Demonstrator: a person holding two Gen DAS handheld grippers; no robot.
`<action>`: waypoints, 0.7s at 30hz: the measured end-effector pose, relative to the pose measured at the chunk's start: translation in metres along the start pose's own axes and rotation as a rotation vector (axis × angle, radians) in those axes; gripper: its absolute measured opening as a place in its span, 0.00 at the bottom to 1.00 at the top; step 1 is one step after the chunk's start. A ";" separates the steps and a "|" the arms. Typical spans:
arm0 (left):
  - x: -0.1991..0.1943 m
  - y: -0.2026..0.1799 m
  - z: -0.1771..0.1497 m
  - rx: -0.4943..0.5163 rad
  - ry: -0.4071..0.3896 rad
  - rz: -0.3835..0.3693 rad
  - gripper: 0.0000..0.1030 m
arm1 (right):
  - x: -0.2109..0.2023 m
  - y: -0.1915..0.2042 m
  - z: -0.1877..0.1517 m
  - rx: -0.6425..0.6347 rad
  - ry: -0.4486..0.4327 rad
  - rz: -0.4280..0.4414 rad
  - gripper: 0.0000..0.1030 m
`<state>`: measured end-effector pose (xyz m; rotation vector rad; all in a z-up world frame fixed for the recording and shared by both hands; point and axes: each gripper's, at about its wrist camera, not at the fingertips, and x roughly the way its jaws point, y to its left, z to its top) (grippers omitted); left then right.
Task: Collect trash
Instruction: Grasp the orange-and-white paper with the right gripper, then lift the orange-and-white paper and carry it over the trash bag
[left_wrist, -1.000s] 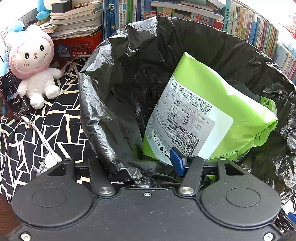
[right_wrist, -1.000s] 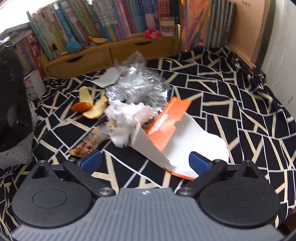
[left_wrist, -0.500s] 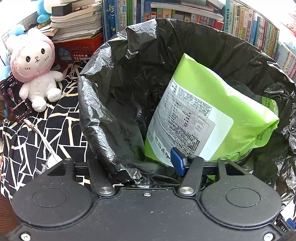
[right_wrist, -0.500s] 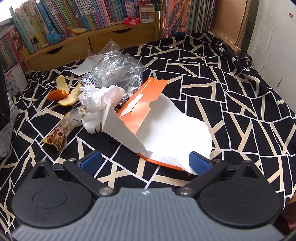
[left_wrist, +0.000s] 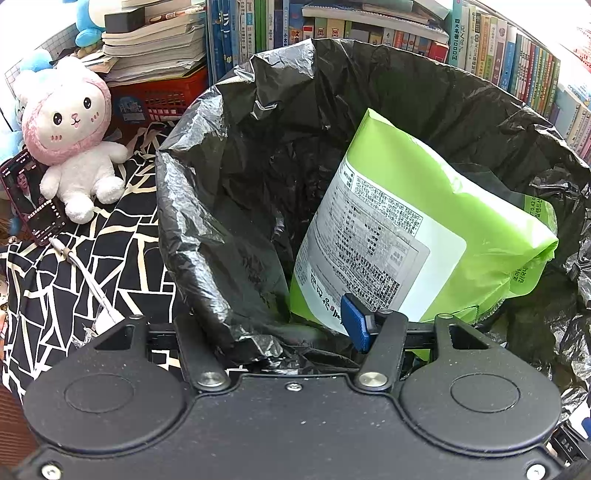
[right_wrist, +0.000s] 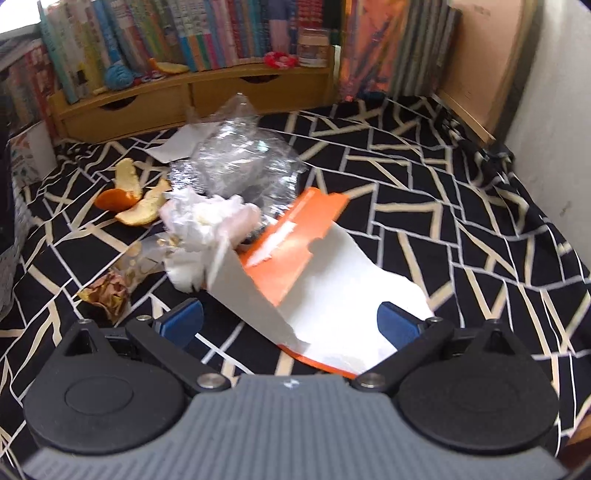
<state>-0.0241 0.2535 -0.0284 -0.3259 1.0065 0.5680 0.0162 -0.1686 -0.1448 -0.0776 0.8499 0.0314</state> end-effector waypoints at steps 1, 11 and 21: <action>0.000 -0.001 0.000 0.006 0.000 0.004 0.55 | 0.003 0.006 0.002 -0.024 -0.006 0.004 1.00; 0.001 -0.001 0.000 0.016 -0.011 0.018 0.55 | 0.051 0.040 0.010 -0.209 0.069 -0.024 0.82; 0.001 -0.004 0.001 0.015 -0.018 0.027 0.55 | 0.018 0.010 0.032 -0.109 -0.050 -0.051 0.59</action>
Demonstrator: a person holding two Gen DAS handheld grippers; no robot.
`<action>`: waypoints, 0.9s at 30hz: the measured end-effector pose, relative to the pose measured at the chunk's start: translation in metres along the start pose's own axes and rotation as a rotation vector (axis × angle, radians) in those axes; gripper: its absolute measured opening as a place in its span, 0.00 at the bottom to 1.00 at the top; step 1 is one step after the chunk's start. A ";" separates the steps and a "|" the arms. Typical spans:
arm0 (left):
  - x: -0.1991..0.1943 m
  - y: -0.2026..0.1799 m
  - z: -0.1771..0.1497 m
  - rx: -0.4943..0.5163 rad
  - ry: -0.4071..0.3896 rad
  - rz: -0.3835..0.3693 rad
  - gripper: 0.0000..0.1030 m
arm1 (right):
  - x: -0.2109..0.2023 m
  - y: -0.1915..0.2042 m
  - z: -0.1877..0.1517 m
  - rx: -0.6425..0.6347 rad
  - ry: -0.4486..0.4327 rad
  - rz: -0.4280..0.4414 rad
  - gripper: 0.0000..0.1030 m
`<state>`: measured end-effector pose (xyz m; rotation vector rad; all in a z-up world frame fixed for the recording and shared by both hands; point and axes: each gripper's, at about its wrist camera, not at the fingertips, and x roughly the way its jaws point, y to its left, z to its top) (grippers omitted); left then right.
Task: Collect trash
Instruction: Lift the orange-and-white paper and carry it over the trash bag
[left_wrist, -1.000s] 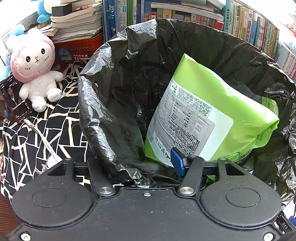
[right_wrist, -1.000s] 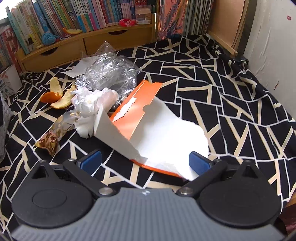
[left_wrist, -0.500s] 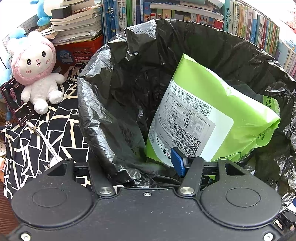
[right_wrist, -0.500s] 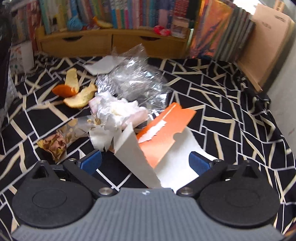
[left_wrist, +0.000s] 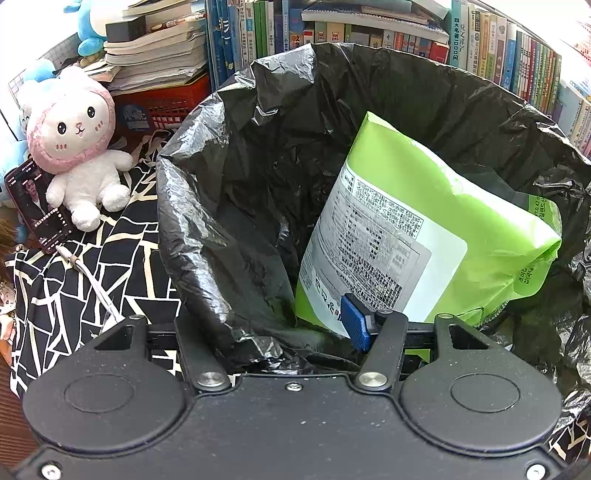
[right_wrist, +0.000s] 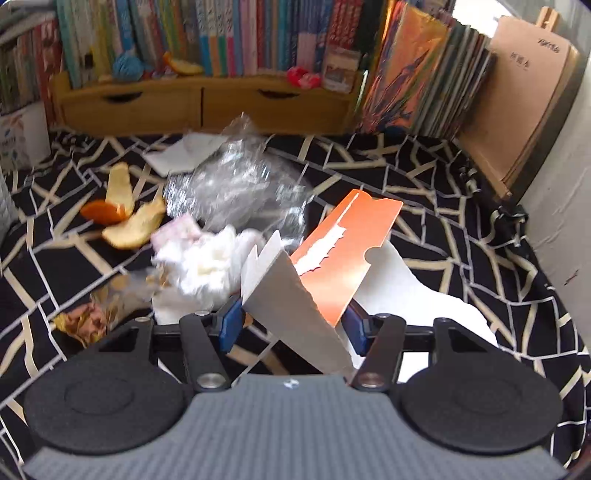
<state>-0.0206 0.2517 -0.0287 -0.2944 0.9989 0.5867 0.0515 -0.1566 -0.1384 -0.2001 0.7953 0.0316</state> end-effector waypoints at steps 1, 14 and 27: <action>0.000 0.000 0.000 0.001 0.000 -0.001 0.55 | -0.005 -0.004 0.004 0.006 -0.015 0.001 0.59; 0.000 -0.002 0.001 0.003 -0.016 0.024 0.55 | -0.087 0.006 0.091 0.044 -0.245 0.181 0.59; 0.000 -0.001 0.001 -0.013 -0.028 0.011 0.58 | -0.157 0.101 0.197 0.120 -0.303 0.697 0.59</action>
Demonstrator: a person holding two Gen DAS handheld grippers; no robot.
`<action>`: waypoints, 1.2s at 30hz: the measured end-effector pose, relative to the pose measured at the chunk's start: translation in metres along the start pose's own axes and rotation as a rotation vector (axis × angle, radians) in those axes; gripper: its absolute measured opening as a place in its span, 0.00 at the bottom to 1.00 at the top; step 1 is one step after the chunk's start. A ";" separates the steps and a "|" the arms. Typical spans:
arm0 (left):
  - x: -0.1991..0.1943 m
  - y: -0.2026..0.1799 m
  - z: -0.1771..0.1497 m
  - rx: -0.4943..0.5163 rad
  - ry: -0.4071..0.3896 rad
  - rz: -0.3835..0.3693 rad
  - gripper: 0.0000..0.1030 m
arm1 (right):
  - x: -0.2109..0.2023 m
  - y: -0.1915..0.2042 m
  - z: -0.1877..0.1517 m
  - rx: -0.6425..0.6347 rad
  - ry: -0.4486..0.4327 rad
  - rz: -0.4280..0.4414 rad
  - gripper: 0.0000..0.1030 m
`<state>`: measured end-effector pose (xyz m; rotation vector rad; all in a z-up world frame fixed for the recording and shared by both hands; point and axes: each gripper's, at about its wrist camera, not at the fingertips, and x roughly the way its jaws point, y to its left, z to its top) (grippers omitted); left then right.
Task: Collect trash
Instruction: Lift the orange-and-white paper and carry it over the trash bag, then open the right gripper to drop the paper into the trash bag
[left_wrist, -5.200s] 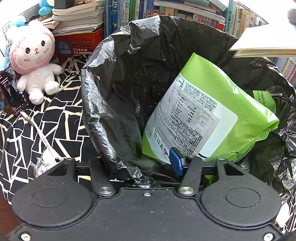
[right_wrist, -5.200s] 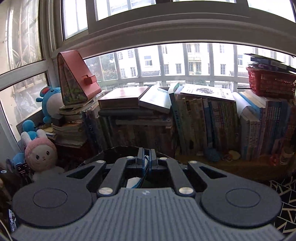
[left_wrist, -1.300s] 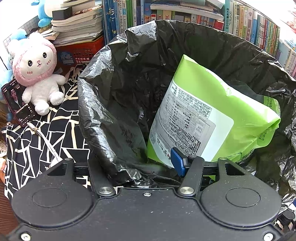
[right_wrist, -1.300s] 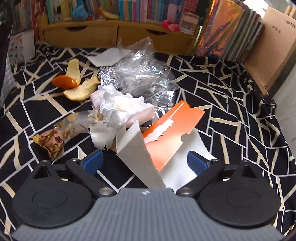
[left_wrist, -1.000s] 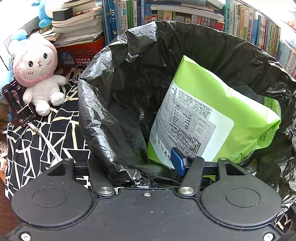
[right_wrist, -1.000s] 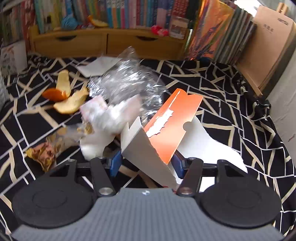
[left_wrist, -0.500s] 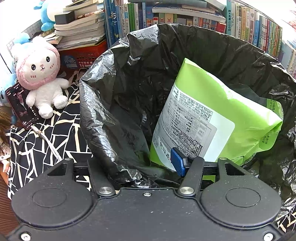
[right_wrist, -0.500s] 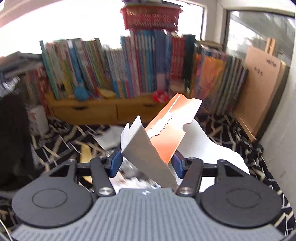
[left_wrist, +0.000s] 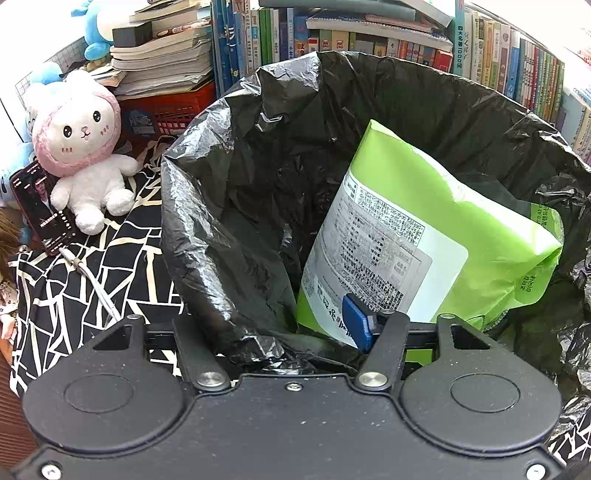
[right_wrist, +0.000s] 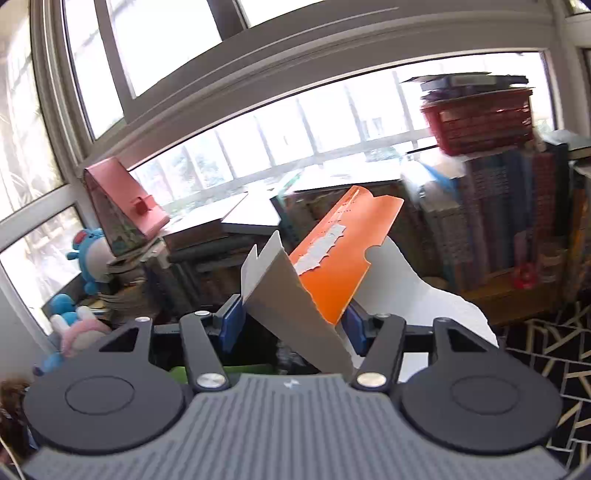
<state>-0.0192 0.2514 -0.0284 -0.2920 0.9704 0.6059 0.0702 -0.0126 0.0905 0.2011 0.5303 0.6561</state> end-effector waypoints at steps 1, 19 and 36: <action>0.000 0.001 0.000 0.001 0.000 -0.003 0.58 | 0.007 0.008 0.002 0.012 0.015 0.034 0.59; -0.001 0.004 -0.003 -0.013 -0.010 -0.030 0.61 | 0.095 0.058 -0.038 0.134 0.391 0.161 0.59; 0.000 0.005 -0.003 -0.019 -0.014 -0.036 0.62 | 0.147 0.060 -0.056 0.206 0.569 0.095 0.58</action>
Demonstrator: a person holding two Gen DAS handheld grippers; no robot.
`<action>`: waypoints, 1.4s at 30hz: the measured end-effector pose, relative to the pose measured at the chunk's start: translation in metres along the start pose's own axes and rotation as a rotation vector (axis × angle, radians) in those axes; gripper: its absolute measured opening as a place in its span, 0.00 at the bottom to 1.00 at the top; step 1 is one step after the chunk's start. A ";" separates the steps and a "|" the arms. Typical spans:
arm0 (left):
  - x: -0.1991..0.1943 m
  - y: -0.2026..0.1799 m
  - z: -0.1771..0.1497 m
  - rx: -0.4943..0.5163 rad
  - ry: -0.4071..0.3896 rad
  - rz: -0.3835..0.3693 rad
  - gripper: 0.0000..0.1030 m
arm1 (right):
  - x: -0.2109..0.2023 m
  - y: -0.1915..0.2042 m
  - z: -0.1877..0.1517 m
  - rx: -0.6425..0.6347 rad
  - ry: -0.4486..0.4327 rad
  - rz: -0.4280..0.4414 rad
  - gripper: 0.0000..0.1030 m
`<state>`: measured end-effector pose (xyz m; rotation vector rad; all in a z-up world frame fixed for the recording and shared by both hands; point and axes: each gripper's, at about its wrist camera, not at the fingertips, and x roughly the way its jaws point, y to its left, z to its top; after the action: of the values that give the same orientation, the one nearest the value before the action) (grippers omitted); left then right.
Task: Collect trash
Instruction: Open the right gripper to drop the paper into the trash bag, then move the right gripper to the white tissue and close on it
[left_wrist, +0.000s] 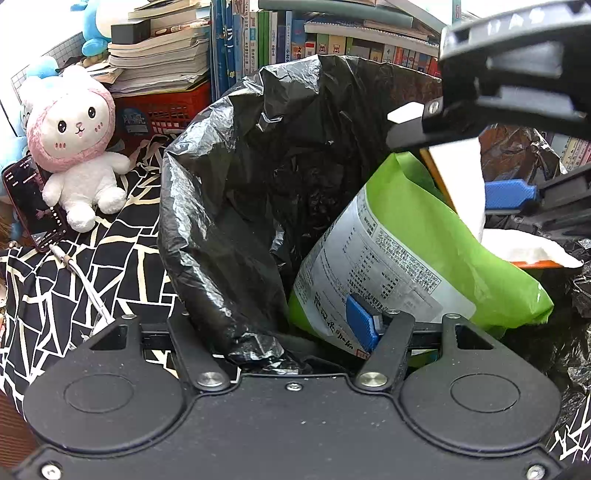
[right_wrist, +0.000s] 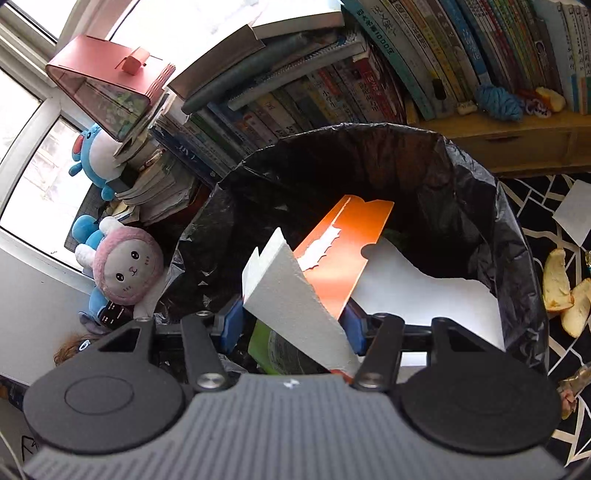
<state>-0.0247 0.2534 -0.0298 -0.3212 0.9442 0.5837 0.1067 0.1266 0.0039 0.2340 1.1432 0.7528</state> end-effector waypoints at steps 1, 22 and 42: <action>0.000 0.000 0.000 0.001 0.000 0.000 0.62 | 0.002 -0.002 -0.001 0.001 0.005 -0.008 0.58; 0.000 0.000 -0.002 0.018 0.002 -0.012 0.63 | -0.071 -0.011 -0.008 -0.077 -0.255 0.080 0.89; 0.000 0.000 -0.001 0.012 0.003 -0.009 0.63 | -0.132 -0.110 -0.046 -0.117 -0.439 -0.400 0.92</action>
<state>-0.0257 0.2526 -0.0304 -0.3151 0.9481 0.5696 0.0853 -0.0487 0.0227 0.0614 0.6942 0.3833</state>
